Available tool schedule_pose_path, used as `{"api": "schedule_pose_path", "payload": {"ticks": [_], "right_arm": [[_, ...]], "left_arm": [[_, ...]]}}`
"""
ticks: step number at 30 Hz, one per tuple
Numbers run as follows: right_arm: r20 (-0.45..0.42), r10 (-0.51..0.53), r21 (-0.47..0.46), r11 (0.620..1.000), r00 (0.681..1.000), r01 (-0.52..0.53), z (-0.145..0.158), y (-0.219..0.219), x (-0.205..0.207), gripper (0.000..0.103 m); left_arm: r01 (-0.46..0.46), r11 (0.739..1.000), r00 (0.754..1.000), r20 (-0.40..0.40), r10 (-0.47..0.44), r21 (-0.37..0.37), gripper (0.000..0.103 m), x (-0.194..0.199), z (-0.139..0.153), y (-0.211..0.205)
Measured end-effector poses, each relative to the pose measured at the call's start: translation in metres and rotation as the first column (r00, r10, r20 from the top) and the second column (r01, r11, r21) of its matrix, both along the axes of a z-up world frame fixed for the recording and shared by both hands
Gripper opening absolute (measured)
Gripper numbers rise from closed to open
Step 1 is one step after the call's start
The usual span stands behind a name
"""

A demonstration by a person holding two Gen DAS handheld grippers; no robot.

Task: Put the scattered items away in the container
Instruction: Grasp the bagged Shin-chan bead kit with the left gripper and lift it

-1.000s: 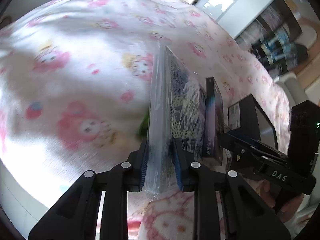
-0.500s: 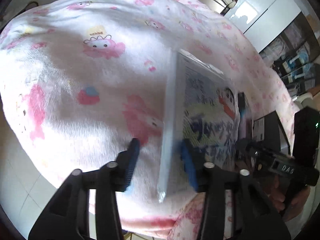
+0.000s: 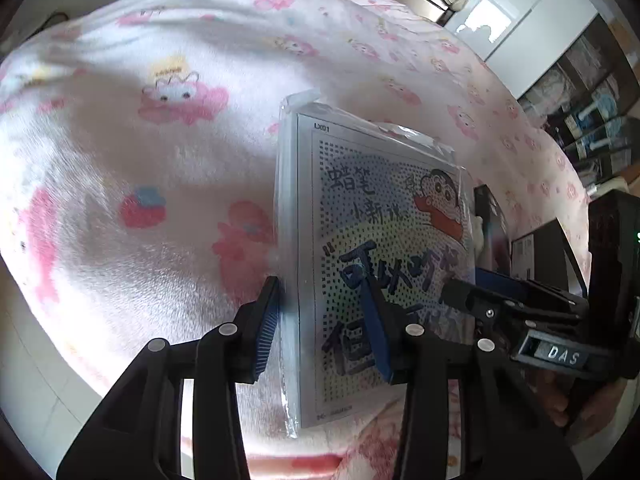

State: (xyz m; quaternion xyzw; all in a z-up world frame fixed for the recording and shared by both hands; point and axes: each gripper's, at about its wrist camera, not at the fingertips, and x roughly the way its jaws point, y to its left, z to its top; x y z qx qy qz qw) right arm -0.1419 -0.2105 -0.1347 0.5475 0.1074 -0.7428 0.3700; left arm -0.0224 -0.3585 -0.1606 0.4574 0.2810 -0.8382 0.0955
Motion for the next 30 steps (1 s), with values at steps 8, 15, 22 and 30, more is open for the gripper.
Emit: {"api": "schedule_pose_path", "payload": {"ticks": [8, 15, 22, 30], "right_arm": [[0.004, -0.070, -0.150, 0.986, 0.998, 0.070, 0.046, 0.022, 0.006, 0.054], [-0.078, -0.172, -0.234, 0.961, 0.982, 0.150, 0.106, 0.073, 0.016, 0.054], [-0.123, -0.331, -0.295, 0.912, 0.935, 0.284, 0.148, 0.182, 0.025, 0.054], [-0.161, -0.462, -0.241, 0.875, 0.872, 0.419, 0.150, 0.321, 0.021, 0.054]], "left_arm": [[0.069, 0.995, 0.994, -0.078, -0.075, -0.066, 0.041, 0.011, 0.051, 0.019], [0.177, 0.982, 0.961, -0.206, -0.187, -0.064, 0.041, 0.002, 0.112, 0.057], [0.336, 0.936, 0.904, -0.244, -0.351, -0.101, 0.041, -0.036, 0.144, 0.140], [0.517, 0.851, 0.818, -0.239, -0.523, -0.091, 0.041, -0.086, 0.138, 0.246]]}}
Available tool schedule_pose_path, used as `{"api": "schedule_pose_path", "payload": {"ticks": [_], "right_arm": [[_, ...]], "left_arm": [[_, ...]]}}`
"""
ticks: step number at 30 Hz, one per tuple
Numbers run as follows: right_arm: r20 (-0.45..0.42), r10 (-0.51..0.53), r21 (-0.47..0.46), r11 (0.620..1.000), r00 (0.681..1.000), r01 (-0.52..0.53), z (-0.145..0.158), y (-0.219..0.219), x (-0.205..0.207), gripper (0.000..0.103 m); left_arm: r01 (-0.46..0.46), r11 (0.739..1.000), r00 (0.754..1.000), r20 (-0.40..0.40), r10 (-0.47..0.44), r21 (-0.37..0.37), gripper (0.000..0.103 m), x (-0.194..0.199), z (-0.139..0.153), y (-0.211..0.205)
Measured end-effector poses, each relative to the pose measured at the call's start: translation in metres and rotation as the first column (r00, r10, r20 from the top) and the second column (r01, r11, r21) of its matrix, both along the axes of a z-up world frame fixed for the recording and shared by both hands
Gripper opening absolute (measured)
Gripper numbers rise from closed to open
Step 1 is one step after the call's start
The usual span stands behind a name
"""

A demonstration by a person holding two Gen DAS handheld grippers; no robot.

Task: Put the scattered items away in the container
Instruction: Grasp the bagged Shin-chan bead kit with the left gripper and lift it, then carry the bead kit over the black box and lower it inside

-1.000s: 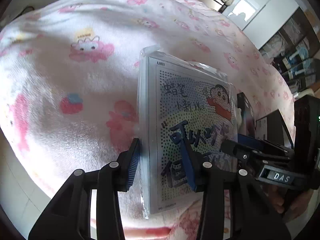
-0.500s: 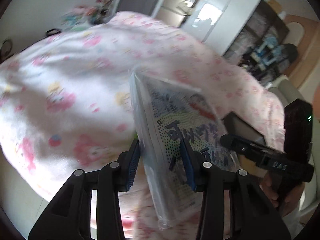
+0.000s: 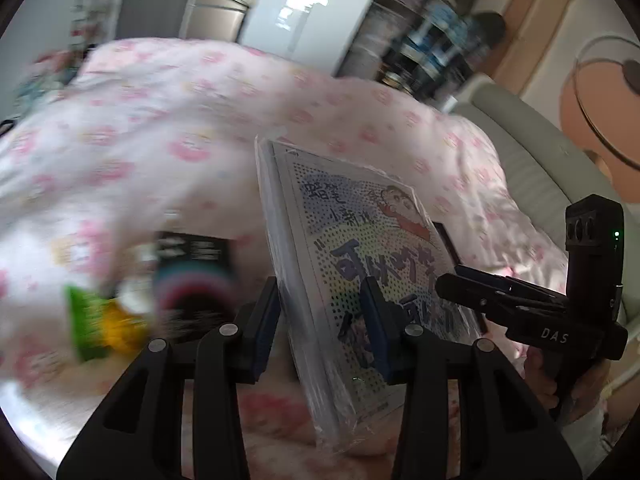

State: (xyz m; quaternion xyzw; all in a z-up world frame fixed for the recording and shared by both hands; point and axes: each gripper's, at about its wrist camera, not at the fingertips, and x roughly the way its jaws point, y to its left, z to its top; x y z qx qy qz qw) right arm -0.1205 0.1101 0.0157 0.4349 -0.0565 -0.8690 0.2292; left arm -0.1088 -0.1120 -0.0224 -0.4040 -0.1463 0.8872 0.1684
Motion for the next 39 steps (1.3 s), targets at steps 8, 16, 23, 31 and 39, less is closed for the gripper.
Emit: {"api": "schedule_pose_path", "payload": {"ticks": [8, 16, 23, 31, 39], "right_arm": [[0.048, -0.132, 0.043, 0.991, 0.990, 0.130, -0.023, 0.092, -0.036, 0.054], [0.186, -0.221, 0.005, 0.975, 0.957, 0.224, -0.082, 0.147, -0.058, 0.054], [0.216, -0.213, 0.015, 0.977, 0.953, 0.215, -0.097, 0.149, -0.067, 0.054], [0.223, -0.202, 0.103, 0.978, 0.954, 0.183, -0.111, 0.143, -0.064, 0.054], [0.182, -0.175, 0.216, 0.967, 0.968, 0.134, -0.111, 0.125, -0.061, 0.056]], "left_arm": [[0.146, 0.989, 0.983, 0.115, -0.142, -0.022, 0.041, -0.061, -0.032, 0.105], [0.234, 0.966, 0.953, 0.223, -0.205, -0.114, 0.041, -0.086, -0.068, 0.148], [0.249, 0.962, 0.935, 0.287, -0.209, -0.110, 0.041, -0.088, -0.086, 0.157], [0.235, 0.963, 0.914, 0.367, -0.173, -0.130, 0.041, -0.084, -0.107, 0.160], [0.222, 0.957, 0.896, 0.425, -0.124, -0.188, 0.035, -0.078, -0.127, 0.163]]}}
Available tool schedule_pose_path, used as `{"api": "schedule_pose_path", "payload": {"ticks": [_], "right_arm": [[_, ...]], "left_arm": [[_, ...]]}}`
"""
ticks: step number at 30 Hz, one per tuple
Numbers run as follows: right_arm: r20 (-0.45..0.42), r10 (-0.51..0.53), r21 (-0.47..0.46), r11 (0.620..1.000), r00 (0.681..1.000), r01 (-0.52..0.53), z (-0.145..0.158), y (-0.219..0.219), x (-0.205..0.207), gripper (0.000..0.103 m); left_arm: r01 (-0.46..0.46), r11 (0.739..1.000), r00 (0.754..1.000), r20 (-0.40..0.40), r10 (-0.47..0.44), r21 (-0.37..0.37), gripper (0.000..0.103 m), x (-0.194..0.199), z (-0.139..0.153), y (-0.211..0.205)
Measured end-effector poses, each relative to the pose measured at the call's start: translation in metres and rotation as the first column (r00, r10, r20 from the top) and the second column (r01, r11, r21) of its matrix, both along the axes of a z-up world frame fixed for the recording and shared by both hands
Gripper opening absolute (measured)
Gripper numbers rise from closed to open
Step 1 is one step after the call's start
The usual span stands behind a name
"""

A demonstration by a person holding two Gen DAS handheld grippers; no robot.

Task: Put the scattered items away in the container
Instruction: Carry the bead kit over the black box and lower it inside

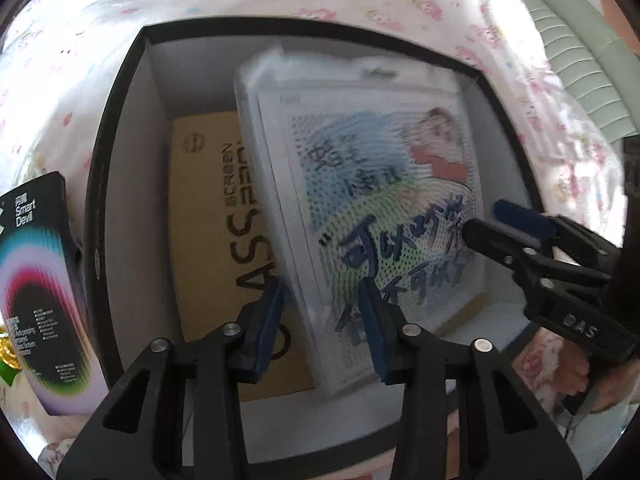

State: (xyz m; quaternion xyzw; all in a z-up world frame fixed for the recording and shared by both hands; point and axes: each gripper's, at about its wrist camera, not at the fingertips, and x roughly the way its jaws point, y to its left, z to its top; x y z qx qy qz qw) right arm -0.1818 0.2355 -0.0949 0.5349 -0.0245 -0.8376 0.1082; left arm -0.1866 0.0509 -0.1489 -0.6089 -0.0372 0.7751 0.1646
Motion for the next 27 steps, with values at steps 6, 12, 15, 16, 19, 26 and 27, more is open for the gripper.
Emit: {"api": "schedule_pose_path", "payload": {"ticks": [6, 12, 15, 16, 19, 26, 27], "right_arm": [[0.004, -0.001, 0.041, 0.999, 1.000, 0.001, 0.000, -0.002, 0.005, 0.056], [-0.032, 0.071, -0.139, 0.987, 0.997, -0.074, 0.024, -0.007, -0.006, 0.054], [0.065, 0.092, -0.075, 0.993, 0.994, -0.087, 0.006, -0.021, -0.022, 0.054], [0.099, 0.068, -0.025, 0.997, 0.993, -0.066, -0.003, -0.021, -0.027, 0.054], [0.170, 0.003, 0.044, 0.999, 0.985, -0.011, -0.028, -0.011, -0.034, 0.054], [0.222, 0.048, -0.063, 0.997, 0.974, -0.035, -0.036, -0.013, -0.026, 0.066], [0.220, 0.074, -0.081, 0.995, 0.973, -0.058, -0.036, -0.017, -0.023, 0.066]], "left_arm": [[-0.020, 0.995, 0.999, -0.041, 0.016, -0.099, 0.035, 0.004, 0.012, -0.002], [-0.020, 0.999, 0.998, -0.053, 0.018, -0.033, 0.035, 0.010, 0.028, -0.016], [-0.024, 1.000, 0.999, -0.043, 0.024, -0.013, 0.035, 0.006, 0.027, -0.014], [-0.021, 1.000, 0.999, -0.045, 0.020, -0.015, 0.035, 0.006, 0.027, -0.015], [-0.007, 0.999, 0.998, -0.057, 0.005, -0.045, 0.036, 0.004, 0.026, -0.011], [-0.022, 0.999, 0.999, -0.046, 0.020, -0.050, 0.036, -0.009, 0.012, -0.006], [-0.024, 0.998, 0.999, -0.044, 0.022, -0.050, 0.036, -0.009, 0.012, -0.007]]}}
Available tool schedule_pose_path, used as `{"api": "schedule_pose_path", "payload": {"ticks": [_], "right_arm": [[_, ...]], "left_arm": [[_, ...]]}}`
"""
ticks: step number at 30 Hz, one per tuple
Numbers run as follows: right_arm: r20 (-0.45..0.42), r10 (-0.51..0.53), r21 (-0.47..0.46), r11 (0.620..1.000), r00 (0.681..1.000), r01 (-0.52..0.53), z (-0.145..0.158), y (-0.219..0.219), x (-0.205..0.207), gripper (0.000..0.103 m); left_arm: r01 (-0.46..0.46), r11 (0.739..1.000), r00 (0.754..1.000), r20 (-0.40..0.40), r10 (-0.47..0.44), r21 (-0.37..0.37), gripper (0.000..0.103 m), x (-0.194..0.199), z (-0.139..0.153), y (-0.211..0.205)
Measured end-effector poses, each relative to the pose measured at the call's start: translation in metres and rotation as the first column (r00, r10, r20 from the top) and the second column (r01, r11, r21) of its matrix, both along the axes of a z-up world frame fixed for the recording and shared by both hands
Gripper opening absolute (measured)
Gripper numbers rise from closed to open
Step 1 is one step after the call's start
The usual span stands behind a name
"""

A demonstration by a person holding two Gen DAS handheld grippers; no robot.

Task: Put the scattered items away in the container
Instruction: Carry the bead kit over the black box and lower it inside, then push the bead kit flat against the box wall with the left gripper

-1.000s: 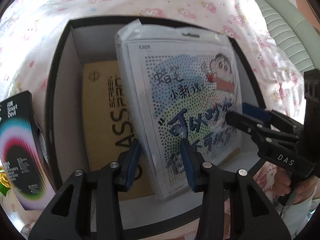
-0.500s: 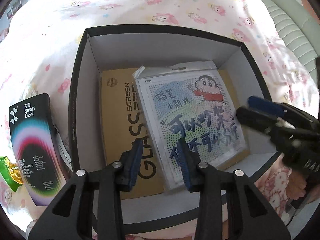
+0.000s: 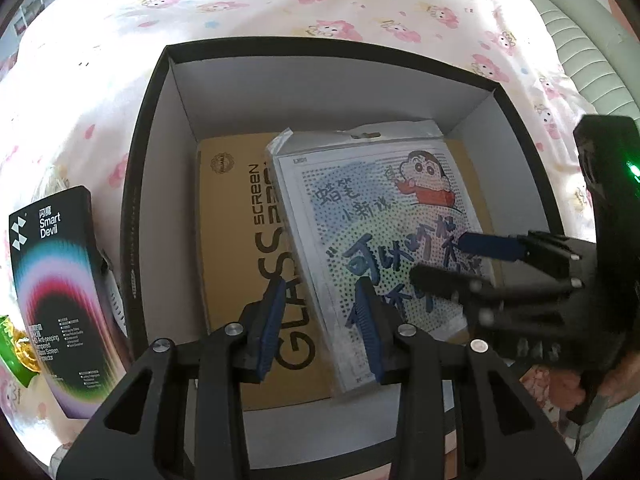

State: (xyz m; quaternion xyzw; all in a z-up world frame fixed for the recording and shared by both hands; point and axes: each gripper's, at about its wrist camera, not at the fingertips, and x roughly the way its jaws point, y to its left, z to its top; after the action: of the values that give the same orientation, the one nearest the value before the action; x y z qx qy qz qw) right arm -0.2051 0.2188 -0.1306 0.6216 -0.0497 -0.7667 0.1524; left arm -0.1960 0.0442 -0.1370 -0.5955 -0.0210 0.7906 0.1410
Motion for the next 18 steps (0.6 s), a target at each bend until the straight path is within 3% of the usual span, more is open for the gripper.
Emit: {"api": "schedule_pose_path", "payload": {"ticks": [4, 6, 10, 11, 15, 18], "right_arm": [[0.028, 0.073, -0.127, 0.989, 0.997, -0.069, 0.001, -0.010, 0.008, 0.065], [0.030, 0.052, -0.163, 0.986, 0.998, -0.046, 0.004, -0.004, 0.009, 0.065], [-0.132, -0.038, 0.065, 0.997, 0.991, 0.047, 0.024, 0.011, 0.012, 0.065], [-0.138, -0.051, 0.097, 0.993, 0.989, 0.064, 0.024, 0.011, 0.011, 0.065], [-0.052, -0.056, 0.100, 0.993, 0.997, 0.061, 0.004, 0.012, 0.013, 0.065], [-0.056, -0.039, 0.106, 0.993, 0.998, 0.045, -0.002, 0.012, 0.012, 0.070]], "left_arm": [[-0.020, 0.999, 1.000, 0.015, 0.020, 0.025, 0.035, -0.004, -0.003, -0.006], [-0.018, 0.999, 1.000, 0.018, 0.017, 0.030, 0.035, -0.004, -0.002, -0.006], [-0.007, 0.998, 0.999, 0.055, 0.004, 0.059, 0.035, -0.011, -0.009, 0.000], [-0.005, 0.998, 0.998, 0.060, 0.002, 0.059, 0.035, -0.012, -0.011, 0.003], [0.004, 1.000, 0.997, 0.075, -0.006, 0.022, 0.035, -0.014, -0.017, 0.015], [-0.003, 1.000, 0.998, 0.057, 0.002, 0.004, 0.035, -0.014, -0.012, 0.014]]}}
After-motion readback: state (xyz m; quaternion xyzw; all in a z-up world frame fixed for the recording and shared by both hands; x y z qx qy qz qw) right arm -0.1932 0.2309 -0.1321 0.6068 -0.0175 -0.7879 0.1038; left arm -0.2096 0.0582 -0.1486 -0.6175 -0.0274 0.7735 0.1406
